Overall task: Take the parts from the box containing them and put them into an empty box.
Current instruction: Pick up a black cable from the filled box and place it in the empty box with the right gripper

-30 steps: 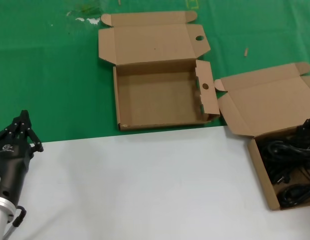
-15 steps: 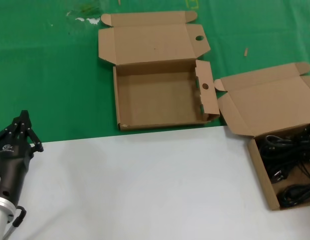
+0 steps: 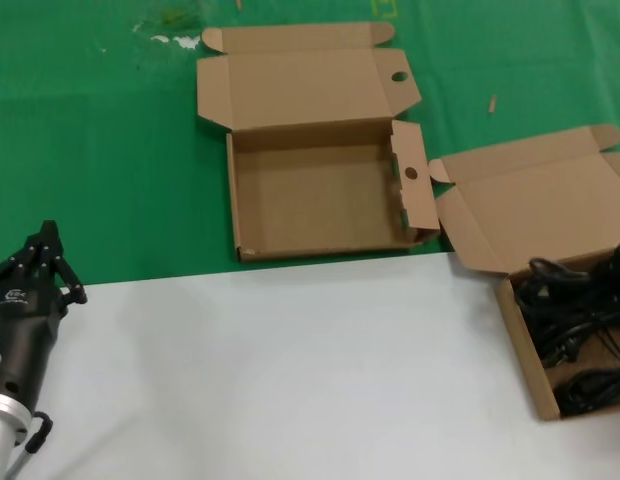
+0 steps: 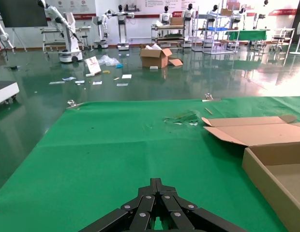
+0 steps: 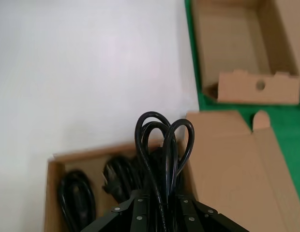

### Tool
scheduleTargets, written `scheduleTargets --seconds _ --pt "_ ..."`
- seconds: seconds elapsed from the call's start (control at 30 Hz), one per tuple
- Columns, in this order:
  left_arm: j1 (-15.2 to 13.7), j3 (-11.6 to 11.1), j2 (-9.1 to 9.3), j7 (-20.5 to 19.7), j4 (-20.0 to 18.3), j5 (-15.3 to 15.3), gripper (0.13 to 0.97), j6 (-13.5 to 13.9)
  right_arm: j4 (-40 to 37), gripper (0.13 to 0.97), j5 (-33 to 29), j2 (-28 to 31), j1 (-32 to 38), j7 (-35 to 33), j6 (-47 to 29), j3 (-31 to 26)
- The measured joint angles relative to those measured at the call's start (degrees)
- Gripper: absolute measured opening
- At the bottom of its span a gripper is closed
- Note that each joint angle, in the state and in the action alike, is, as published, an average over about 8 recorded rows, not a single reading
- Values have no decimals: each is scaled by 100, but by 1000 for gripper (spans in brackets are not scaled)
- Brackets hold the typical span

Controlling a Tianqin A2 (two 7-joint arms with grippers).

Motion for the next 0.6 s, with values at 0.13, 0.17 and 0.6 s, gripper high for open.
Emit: scheduleTargets --seconds 0.13,0.17,0.6 --pt "0 0 0 0 0 0 140 0 505 210 168 94 195 515 -268 100" --pt "0 0 0 0 0 0 140 0 605 210 196 73 270 621 -313 112" --pt "0 0 0 0 0 0 140 0 746 210 -331 -1573 1419 1196 59 -430"
